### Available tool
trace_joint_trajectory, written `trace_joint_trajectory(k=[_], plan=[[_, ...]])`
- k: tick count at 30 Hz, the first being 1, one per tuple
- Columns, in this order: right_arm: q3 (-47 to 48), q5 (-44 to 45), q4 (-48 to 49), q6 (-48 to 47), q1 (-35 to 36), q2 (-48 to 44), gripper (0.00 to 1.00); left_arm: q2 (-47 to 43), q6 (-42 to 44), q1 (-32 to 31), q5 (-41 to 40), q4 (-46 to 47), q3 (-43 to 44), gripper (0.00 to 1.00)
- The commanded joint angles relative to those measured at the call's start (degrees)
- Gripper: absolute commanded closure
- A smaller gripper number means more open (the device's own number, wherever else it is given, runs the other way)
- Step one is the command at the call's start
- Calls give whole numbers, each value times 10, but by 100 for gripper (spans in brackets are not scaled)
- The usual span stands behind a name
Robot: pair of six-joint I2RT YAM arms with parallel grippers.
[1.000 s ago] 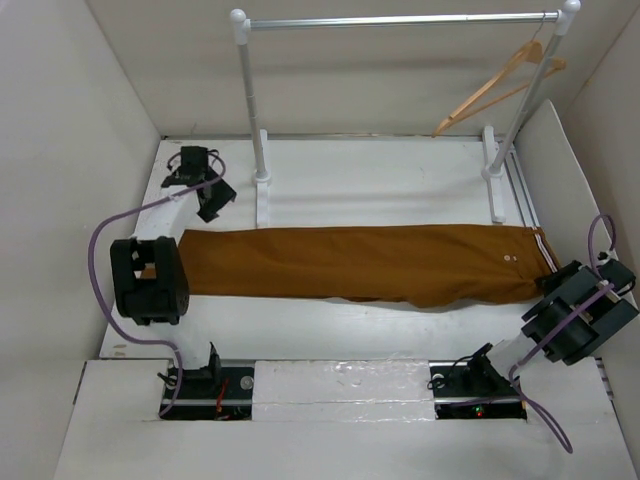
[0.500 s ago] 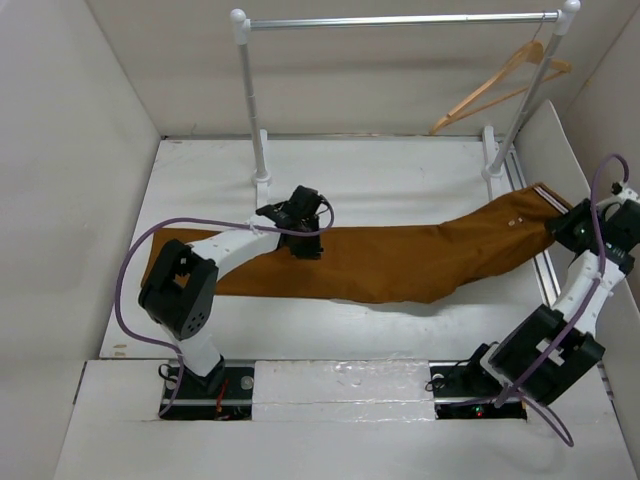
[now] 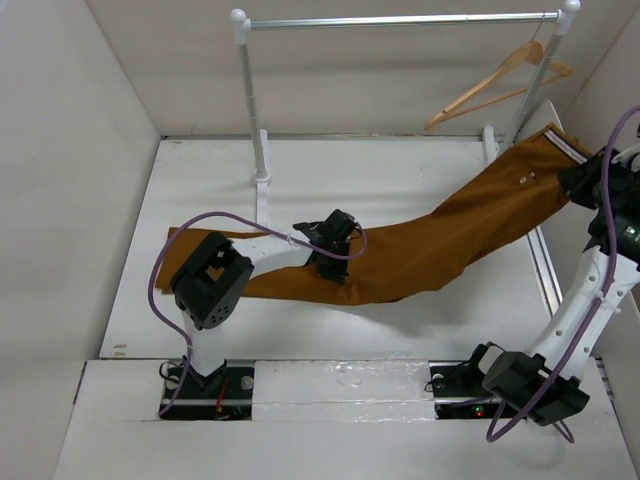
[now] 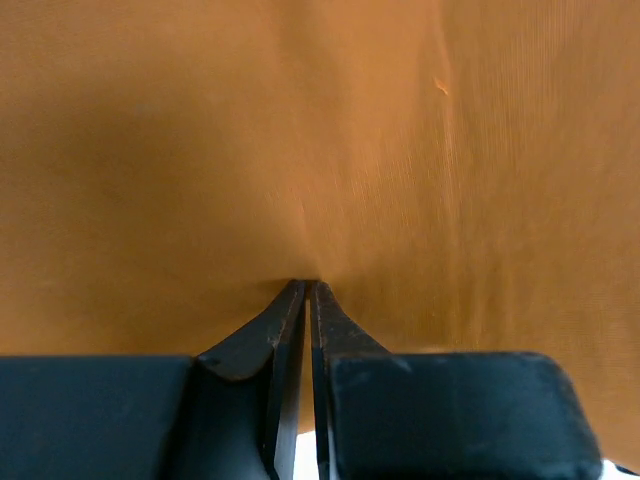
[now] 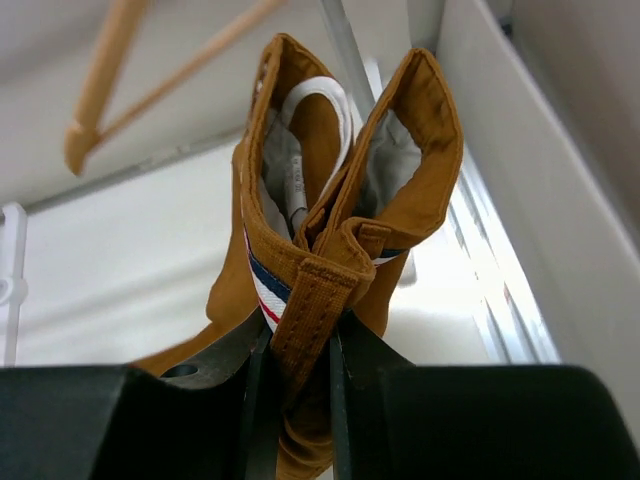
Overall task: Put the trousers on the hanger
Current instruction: Fold the trousers at the center of the board.
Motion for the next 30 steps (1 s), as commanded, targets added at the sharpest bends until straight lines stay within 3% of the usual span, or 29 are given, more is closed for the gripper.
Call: trace_joint_trajectory(k=[1,6,11,15,16,22,25,26,29,30], plan=[[107,-14,55,16,0,-8,100,17,8,-36,14,20,43,96],[184,-36,71,38,6,5,100,83,7,-91,15,1,138,98],[235,-56,79,39,67,12,100,121,-17,-103,41,-12,233,98],[250,-28,37,-15,156,13,100,60,-35,-75,15,-12,203,100],[248,-7,24,-28,215,11,100,36,-38,-64,13,-8,184,100],[175,192,-1,-89,424,4,100,-203,-60,64,-7,15,16,99],[171,220,9,-92,519,33,100,-258,-63,146,-14,-3,-9,99],[183,267,20,-95,596,59,100,-305,-58,207,-10,-14,-20,98],[200,320,22,-95,662,95,100,-337,-56,244,-12,-24,-18,98],[210,326,24,-94,681,108,100,-347,-56,283,-9,-25,-15,97]])
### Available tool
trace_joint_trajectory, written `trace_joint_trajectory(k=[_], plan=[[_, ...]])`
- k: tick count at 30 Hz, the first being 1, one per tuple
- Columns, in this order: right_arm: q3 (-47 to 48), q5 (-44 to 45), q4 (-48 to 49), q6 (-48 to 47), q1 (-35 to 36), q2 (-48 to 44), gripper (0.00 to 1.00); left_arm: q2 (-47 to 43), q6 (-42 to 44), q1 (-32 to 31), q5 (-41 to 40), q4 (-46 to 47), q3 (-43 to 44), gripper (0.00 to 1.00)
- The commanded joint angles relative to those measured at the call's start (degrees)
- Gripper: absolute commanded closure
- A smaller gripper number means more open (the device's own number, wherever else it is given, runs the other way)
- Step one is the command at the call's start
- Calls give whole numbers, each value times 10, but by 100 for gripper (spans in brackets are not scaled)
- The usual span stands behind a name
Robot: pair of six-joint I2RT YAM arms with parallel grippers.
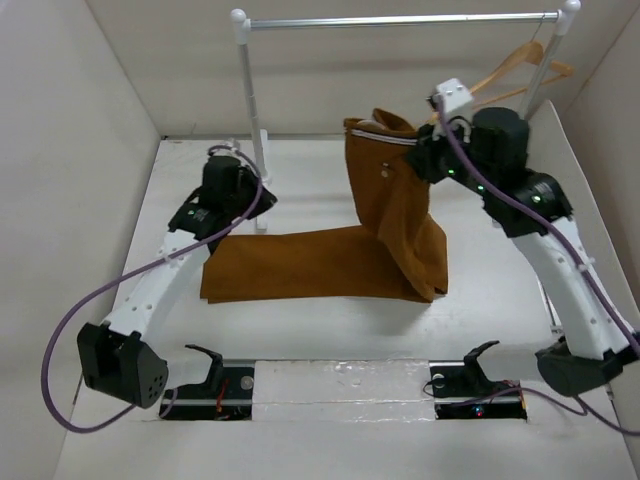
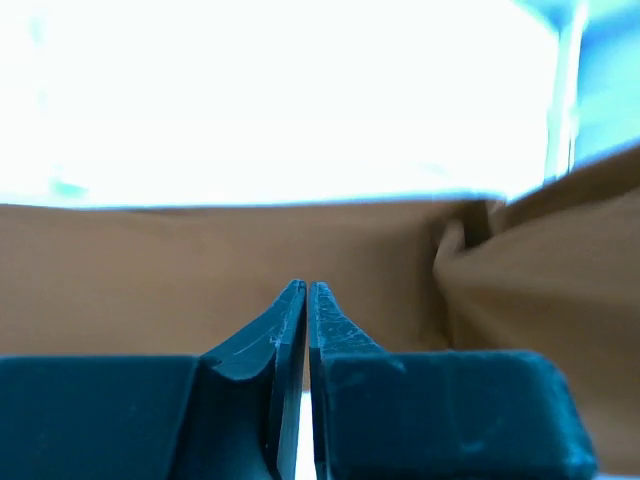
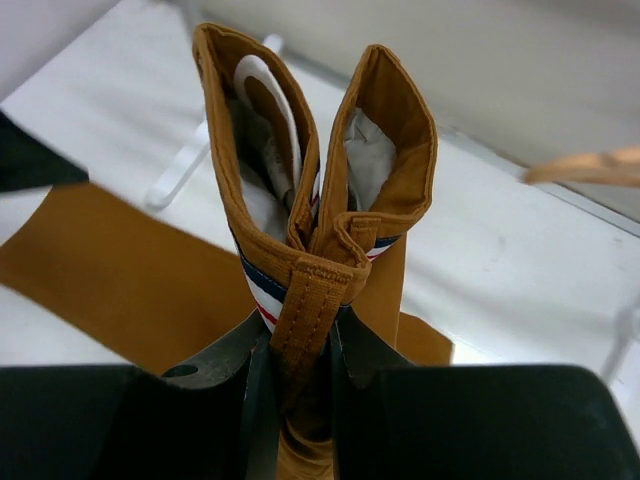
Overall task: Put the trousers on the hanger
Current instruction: Fold the trousers at the center of the board.
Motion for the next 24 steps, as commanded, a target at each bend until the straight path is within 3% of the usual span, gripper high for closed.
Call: trace_joint_trajectory(k=[1,8,15,21,23,24], plan=[[55,87,66,-2,81,40,100,-38,-1,70,6,-24,-3,97],[189,118,93,18,200,189,100,-57,-19,167,0,-25,86,96],[296,89,118,53,259,321,100,-59,-36,190,-24,-2,160,96],[261,12,264,142,324,420,100,-64,-17,232,-71,-35,209,95],[251,-56,356,209,339,470,99,-69,-6,250,-91,-52,228,95],[250,-80,388,227,345,490,86,-66,9,250,-110,-62,237,95]])
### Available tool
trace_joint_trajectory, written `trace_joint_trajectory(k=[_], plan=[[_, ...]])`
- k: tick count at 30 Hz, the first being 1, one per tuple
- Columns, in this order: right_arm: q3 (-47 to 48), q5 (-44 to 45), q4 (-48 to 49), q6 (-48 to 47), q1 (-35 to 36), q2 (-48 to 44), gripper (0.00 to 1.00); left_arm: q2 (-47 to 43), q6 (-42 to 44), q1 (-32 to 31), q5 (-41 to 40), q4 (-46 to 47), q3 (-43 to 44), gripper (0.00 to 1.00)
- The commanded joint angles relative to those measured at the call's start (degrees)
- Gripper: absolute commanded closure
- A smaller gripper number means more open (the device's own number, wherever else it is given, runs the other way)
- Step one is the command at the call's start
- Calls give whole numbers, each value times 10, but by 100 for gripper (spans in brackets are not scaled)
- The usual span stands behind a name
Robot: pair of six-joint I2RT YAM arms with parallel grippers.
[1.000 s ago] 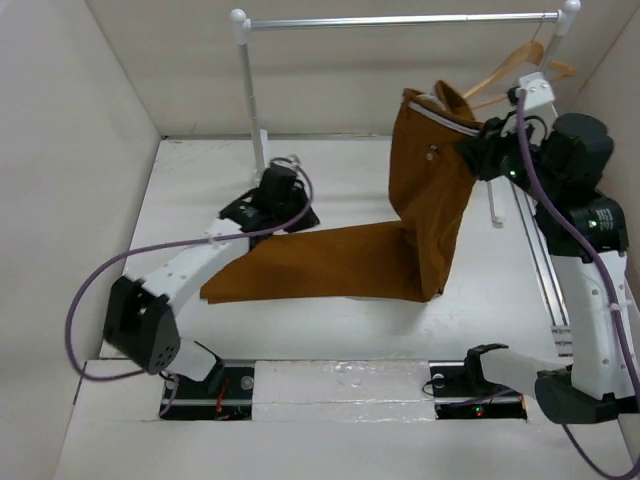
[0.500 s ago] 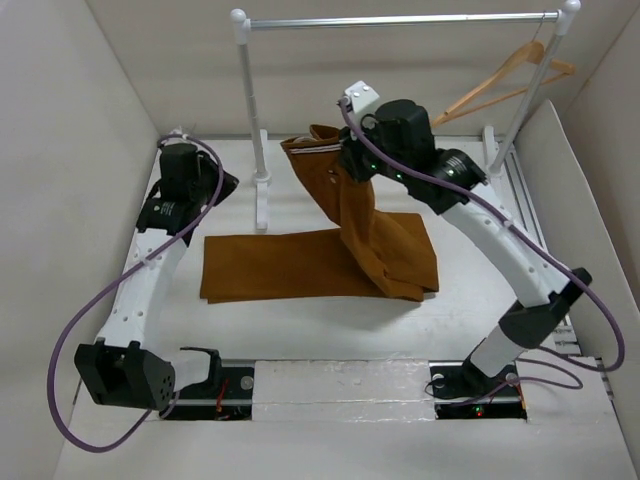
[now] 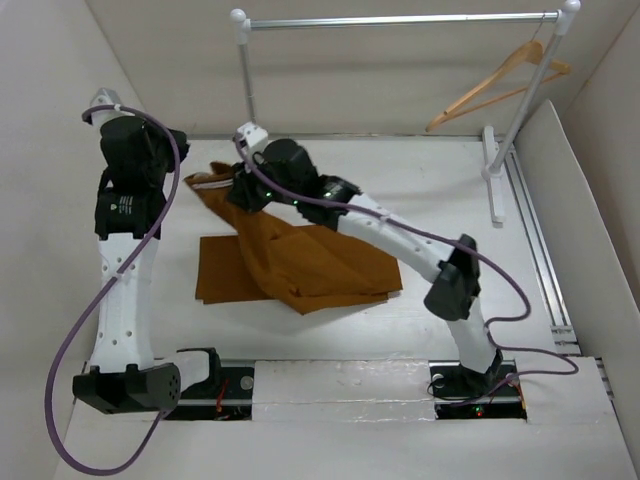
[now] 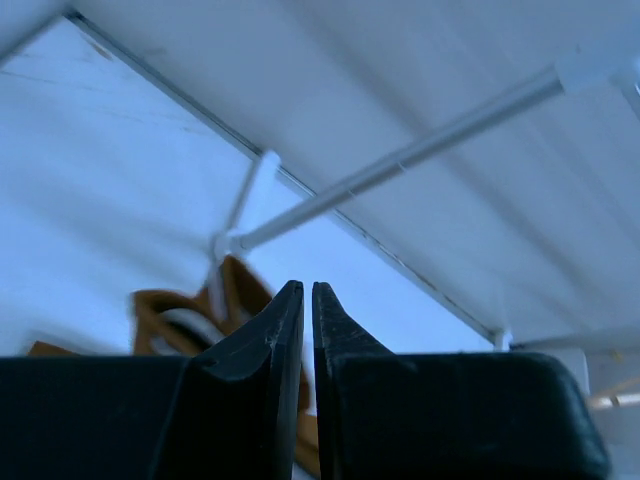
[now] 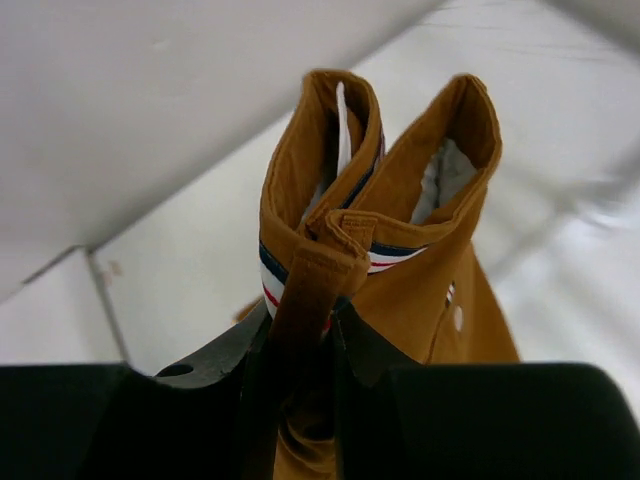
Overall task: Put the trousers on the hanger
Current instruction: Fold the trousers at the center of the board.
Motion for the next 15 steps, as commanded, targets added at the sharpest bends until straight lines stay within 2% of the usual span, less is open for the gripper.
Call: trace_joint_trajectory(k=[1,2,3,4,6,7,11,13,14,15], plan=[[18,-140,252,130,34,61,74,-14,37,15,-66,-29,57,94],[36,-159,256,138,34,84,63,-13,43,15,-77,-34,63,94],[59,-183,241,138,39,117,47,-8,61,15,-91,-40,75,94],[72,-184,231,134,39,120,38,-9,56,15,-101,-49,72,94],[49,-186,231,126,27,110,29,-13,62,15,-104,-43,67,93],[28,-185,231,125,14,82,28,-13,67,15,-100,-42,67,93],[-152,-183,256,96,-32,-23,28,-14,71,15,-78,-39,51,92],[-208,-186,249,67,-60,-86,34,-27,62,15,-46,-21,-9,92],[-236,-189,244,55,-68,-104,39,-30,60,8,-7,-12,-37,91],[-284,-190,234,39,-75,-122,64,-34,57,8,10,-7,-97,91]])
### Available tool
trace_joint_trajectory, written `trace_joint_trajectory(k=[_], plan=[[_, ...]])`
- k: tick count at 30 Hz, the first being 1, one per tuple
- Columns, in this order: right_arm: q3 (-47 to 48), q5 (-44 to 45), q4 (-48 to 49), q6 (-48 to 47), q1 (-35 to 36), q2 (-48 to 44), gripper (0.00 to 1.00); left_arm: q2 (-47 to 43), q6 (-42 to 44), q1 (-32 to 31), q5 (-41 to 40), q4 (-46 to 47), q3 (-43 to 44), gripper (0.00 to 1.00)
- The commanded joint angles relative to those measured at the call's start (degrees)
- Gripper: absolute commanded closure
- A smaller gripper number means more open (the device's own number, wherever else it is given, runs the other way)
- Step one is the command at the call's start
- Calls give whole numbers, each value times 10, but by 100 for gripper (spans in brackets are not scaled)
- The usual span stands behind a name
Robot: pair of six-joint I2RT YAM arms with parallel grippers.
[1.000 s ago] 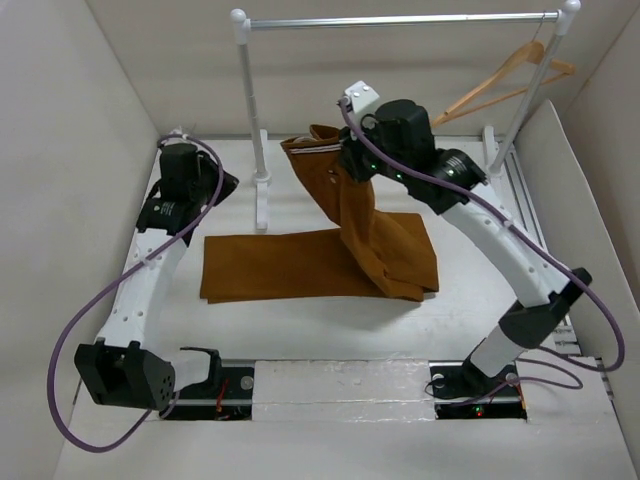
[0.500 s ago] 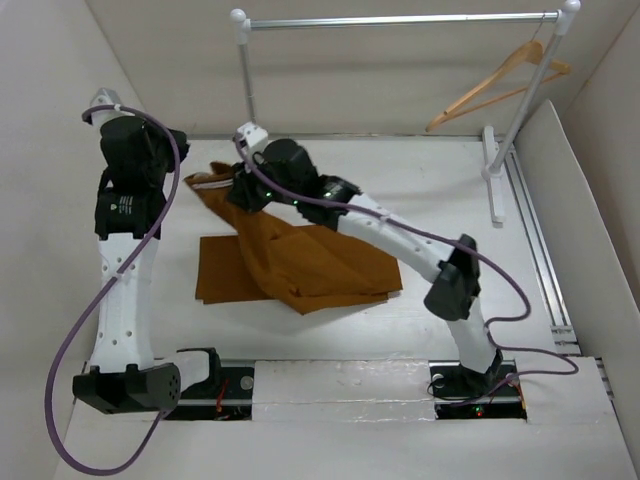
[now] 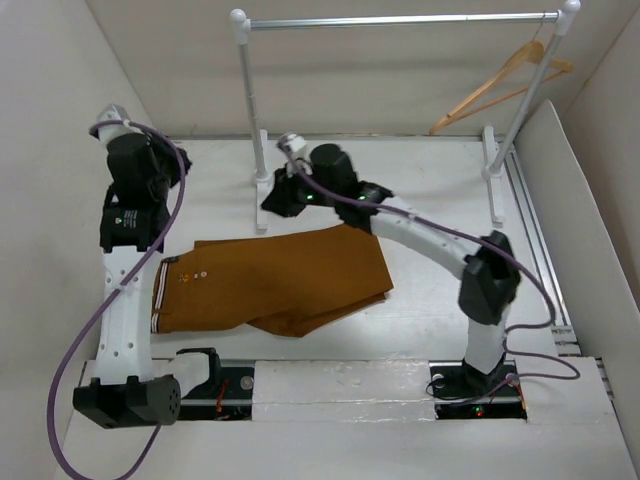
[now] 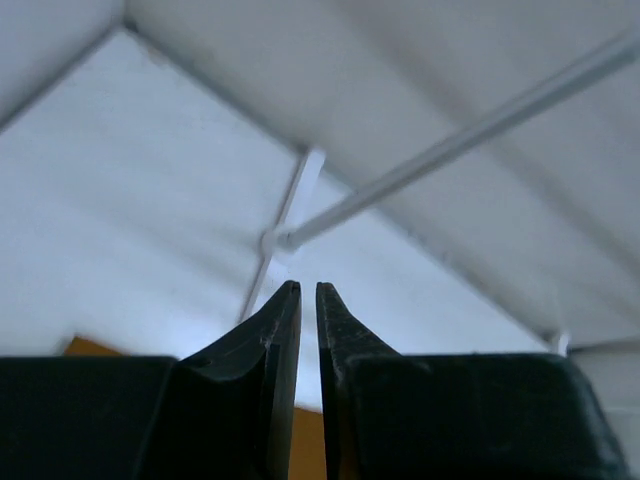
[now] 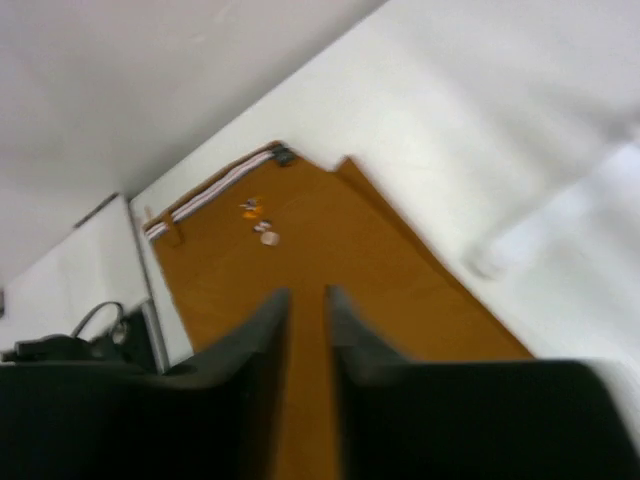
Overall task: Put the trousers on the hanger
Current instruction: Fold the trousers at the center of the board.
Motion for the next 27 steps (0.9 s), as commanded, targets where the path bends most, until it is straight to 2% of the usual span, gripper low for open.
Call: trace_joint_trajectory(k=[1,2,3,6,9,10,11,12,13,14,15,16,17,18,20,21,22,23,25,27], plan=[[-75,-11,16,-73,-38,-104,83,-9,2,-11,84,12,-119,91],[-95,-3,-9,-94,-44,-134,95,-8,-4,-18,118,18,-152,91],[-132,13,-54,-138,-57,-159,100,-6,-5,-18,158,29,-220,91],[-195,27,-112,-189,-66,-200,100,-6,-8,-18,200,41,-329,92],[-198,32,-141,-220,-93,-258,100,-26,-14,-29,249,93,-383,93],[-169,33,-157,-230,-105,-271,96,-32,-14,-40,261,123,-387,92],[-151,31,-172,-232,-120,-281,87,-35,-11,-46,284,138,-389,92],[-133,20,-183,-234,-155,-302,65,-30,-4,-56,288,144,-378,92],[-107,12,-181,-232,-176,-315,56,-22,4,-88,272,140,-367,93],[-79,6,-191,-231,-242,-344,32,19,27,-177,220,120,-317,100],[-79,6,-191,-231,-243,-344,32,19,27,-178,191,120,-317,100],[-43,5,-199,-231,-268,-347,30,57,35,-213,159,117,-293,100],[-19,8,-228,-231,-294,-348,27,84,42,-249,130,111,-231,100],[3,16,-241,-232,-348,-342,25,108,58,-312,79,96,-198,100],[54,13,-268,-225,-406,-330,22,185,66,-364,32,66,-94,100],[62,3,-267,-207,-437,-317,21,200,68,-383,2,48,-75,100],[65,-9,-259,-192,-498,-311,20,219,67,-414,-4,47,-65,100],[61,-55,-227,-178,-530,-303,20,219,65,-422,-2,53,-73,100],[49,-92,-188,-111,-608,-276,18,211,51,-427,27,85,-101,100],[47,-146,-125,-67,-639,-254,16,201,41,-427,59,111,-144,100]])
